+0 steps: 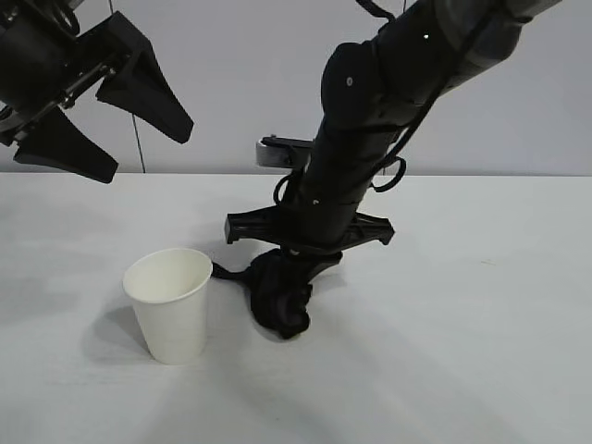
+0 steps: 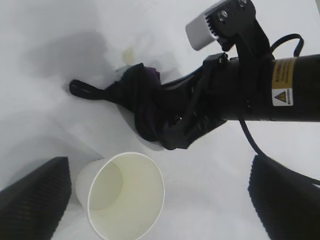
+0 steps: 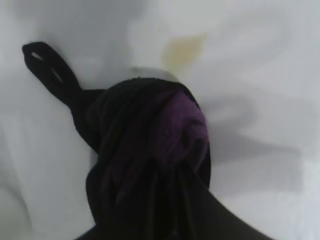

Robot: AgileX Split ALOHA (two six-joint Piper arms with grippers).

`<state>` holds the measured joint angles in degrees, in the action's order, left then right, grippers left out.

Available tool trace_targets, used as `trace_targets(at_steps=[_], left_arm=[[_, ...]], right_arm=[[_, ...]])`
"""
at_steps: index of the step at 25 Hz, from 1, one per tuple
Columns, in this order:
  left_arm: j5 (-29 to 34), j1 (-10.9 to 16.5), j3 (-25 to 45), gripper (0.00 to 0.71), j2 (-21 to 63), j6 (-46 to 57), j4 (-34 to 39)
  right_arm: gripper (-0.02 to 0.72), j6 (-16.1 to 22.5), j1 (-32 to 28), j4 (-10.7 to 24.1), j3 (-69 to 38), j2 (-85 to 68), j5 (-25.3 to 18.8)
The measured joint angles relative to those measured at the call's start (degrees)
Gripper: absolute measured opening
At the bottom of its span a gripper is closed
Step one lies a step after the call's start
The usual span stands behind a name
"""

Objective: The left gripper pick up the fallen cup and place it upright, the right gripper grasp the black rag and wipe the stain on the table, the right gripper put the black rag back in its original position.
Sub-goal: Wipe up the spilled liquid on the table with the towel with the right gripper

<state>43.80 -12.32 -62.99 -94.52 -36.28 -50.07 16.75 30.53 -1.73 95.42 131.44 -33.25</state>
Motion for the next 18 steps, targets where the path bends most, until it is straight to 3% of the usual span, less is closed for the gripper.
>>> trace_targets(at_steps=[4,10,18], left_arm=[[-0.4,0.0,0.0,0.693,0.0,0.0,0.0],[-0.8,0.0,0.0,0.693,0.0,0.0,0.0],[-1.7,0.0,0.0,0.693,0.0,0.0,0.0]], right_arm=[[0.041,2.4,-3.9,2.3,0.3,0.1,-1.3],[0.041,2.7,-10.4,4.5,0.4,-0.4,-4.4],[0.041,-1.1,-16.4,5.4,0.5,-1.1,-8.3]])
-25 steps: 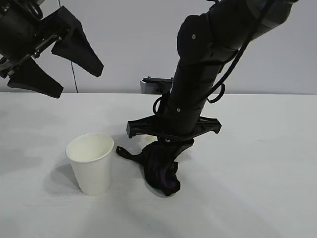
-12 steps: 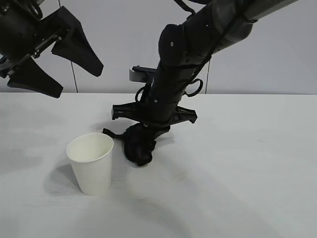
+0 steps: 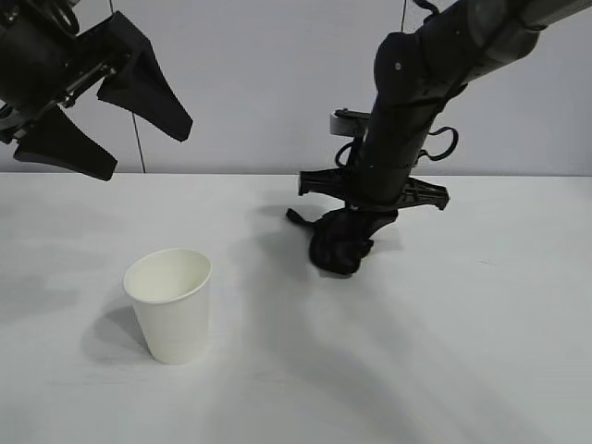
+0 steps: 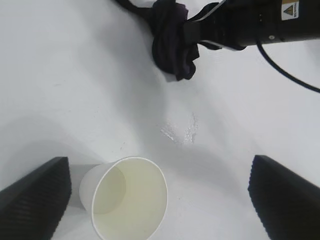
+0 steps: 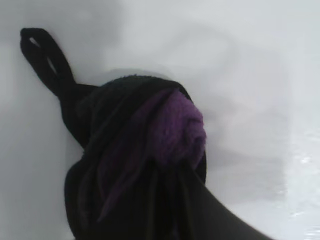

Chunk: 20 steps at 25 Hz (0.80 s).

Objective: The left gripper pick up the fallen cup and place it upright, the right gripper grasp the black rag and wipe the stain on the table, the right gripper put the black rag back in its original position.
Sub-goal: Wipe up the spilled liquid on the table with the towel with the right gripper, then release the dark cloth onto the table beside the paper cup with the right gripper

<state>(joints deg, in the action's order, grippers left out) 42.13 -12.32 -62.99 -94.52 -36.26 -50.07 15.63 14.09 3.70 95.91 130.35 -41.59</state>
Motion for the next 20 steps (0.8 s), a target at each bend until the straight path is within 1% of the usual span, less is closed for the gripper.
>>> trace_targets(at_steps=[3,5,7,9,12,15,16,17,18,20], left_arm=[[-0.2,0.0,0.0,0.693,0.0,0.0,0.0],[-0.3,0.0,0.0,0.693,0.0,0.0,0.0],[-0.4,0.0,0.0,0.693,0.0,0.0,0.0],[-0.4,0.0,0.0,0.693,0.0,0.0,0.0],[-0.1,0.0,0.0,0.693,0.0,0.0,0.0],[0.1,0.0,0.0,0.693,0.0,0.0,0.0],[0.1,0.0,0.0,0.693,0.0,0.0,0.0],[0.1,0.0,0.0,0.693,0.0,0.0,0.0],[0.1,0.0,0.0,0.693,0.0,0.0,0.0],[0.1,0.0,0.0,0.693,0.0,0.0,0.0]], right_arm=[[0.041,-1.3,0.0,0.0,-1.8,-1.5,-1.2],[0.041,-1.6,0.0,-0.8,-6.1,-4.2,-1.2],[0.041,-1.9,0.0,-1.6,-12.0,-7.6,0.0],[0.041,-2.0,0.0,-2.2,-19.7,-11.7,2.1],[0.041,-2.1,0.0,-2.4,-29.8,-19.7,4.6],[0.052,-1.9,0.0,-2.7,-35.3,-27.3,6.2],[0.083,-1.8,0.0,-2.8,-35.8,-29.4,6.4],[0.132,-1.8,0.0,-3.0,-35.9,-30.9,6.7],[0.22,-1.8,0.0,-3.3,-35.9,-32.4,7.0],[0.428,-1.8,0.0,-3.7,-35.9,-34.4,7.0]])
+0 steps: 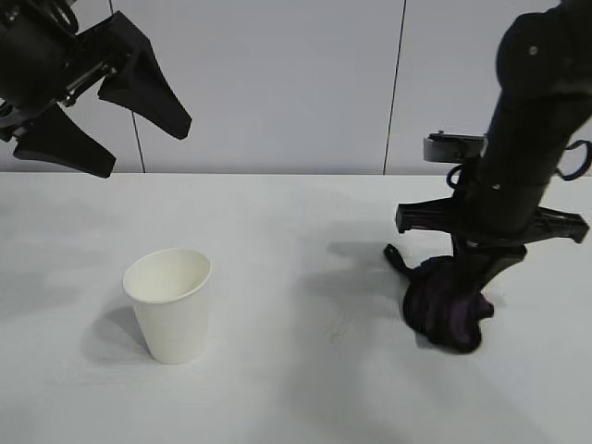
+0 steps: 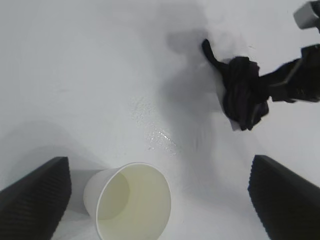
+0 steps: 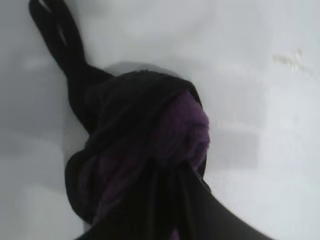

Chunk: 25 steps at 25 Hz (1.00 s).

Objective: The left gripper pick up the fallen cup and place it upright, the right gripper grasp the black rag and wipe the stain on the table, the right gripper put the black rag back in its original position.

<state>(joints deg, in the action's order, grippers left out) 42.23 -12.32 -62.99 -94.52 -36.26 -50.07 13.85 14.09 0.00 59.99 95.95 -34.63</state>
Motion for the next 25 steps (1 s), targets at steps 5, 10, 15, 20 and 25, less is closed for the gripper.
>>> trace_targets(at_steps=[5,10,15,20,25], left_arm=[[0.8,0.0,0.0,0.693,0.0,0.0,0.0],[1.3,0.0,0.0,0.693,0.0,0.0,0.0],[1.5,0.0,0.0,0.693,0.0,0.0,0.0],[1.5,0.0,0.0,0.693,0.0,0.0,0.0],[1.5,0.0,0.0,0.693,0.0,0.0,0.0]], right_arm=[[0.631,0.0,0.0,-1.4,-0.1,-1.2,-1.8],[0.643,-2.6,0.0,-9.2,-0.2,-1.3,-3.1],[0.643,-7.1,-1.2,-16.0,-0.2,-3.3,-3.2],[0.643,-8.9,-4.2,-17.6,-0.2,-5.6,-4.5],[0.643,-9.5,-4.6,-18.8,-0.2,-5.7,-4.7]])
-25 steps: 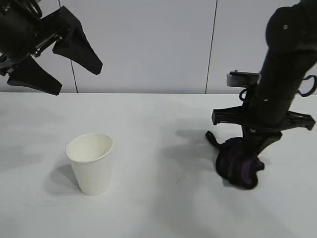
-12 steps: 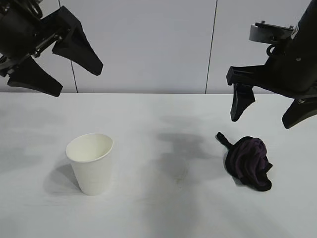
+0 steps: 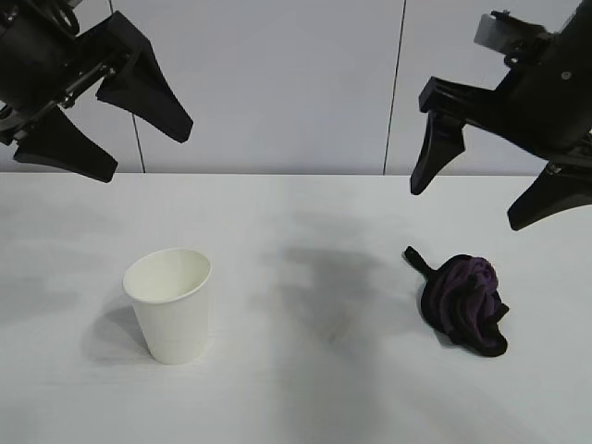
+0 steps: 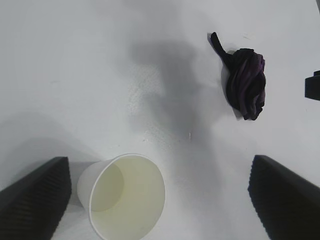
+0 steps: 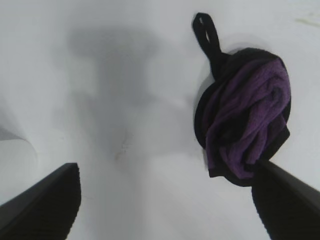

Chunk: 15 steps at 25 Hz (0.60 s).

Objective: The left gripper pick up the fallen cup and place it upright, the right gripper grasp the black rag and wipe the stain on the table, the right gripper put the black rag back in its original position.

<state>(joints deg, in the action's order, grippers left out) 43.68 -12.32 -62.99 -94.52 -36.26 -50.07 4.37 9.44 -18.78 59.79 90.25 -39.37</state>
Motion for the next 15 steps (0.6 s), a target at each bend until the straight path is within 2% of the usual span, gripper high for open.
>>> trace_targets(at_steps=[9,15], left_arm=[[0.0,0.0,0.0,0.693,0.0,0.0,0.0],[0.0,0.0,0.0,0.693,0.0,0.0,0.0]], right_arm=[[0.643,-1.0,0.0,-2.5,0.0,0.0,1.2],[0.643,-1.0,0.0,-3.1,1.4,0.0,0.8]])
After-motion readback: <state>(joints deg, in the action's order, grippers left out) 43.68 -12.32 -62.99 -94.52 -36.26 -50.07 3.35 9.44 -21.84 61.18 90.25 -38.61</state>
